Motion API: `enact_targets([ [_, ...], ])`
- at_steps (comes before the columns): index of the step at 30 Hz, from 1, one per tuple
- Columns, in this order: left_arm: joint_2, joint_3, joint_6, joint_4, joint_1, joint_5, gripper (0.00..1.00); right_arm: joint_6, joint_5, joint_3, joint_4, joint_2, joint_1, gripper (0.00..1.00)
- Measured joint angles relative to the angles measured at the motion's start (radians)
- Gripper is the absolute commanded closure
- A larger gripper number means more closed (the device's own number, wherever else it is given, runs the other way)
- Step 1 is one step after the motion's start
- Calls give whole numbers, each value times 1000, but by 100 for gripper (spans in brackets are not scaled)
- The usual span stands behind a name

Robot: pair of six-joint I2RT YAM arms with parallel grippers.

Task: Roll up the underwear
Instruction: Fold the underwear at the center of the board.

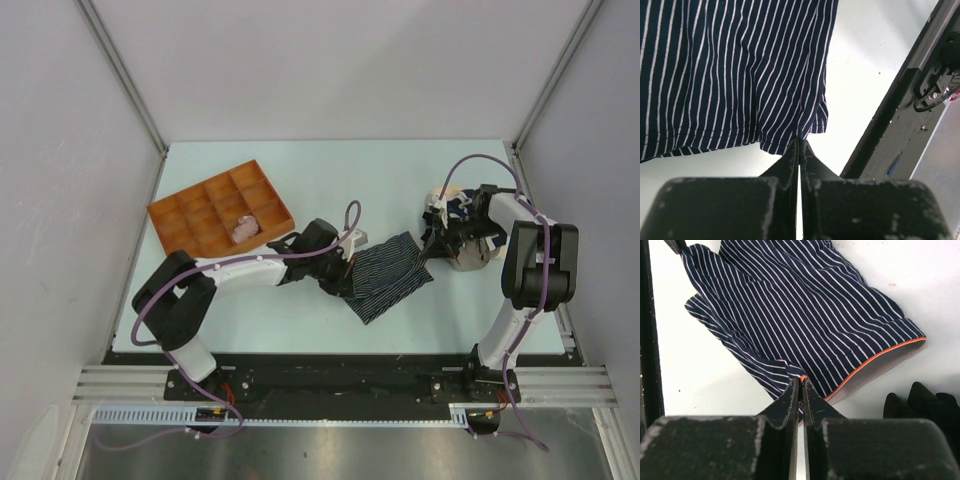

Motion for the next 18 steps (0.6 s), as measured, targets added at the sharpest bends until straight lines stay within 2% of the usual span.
enact_targets([
  [10, 58, 1, -16, 11, -28, 25, 99, 29, 47, -2, 4, 0, 11, 88],
  [18, 100, 4, -34, 15, -45, 33, 98, 50, 87, -9, 10, 0, 13, 80],
])
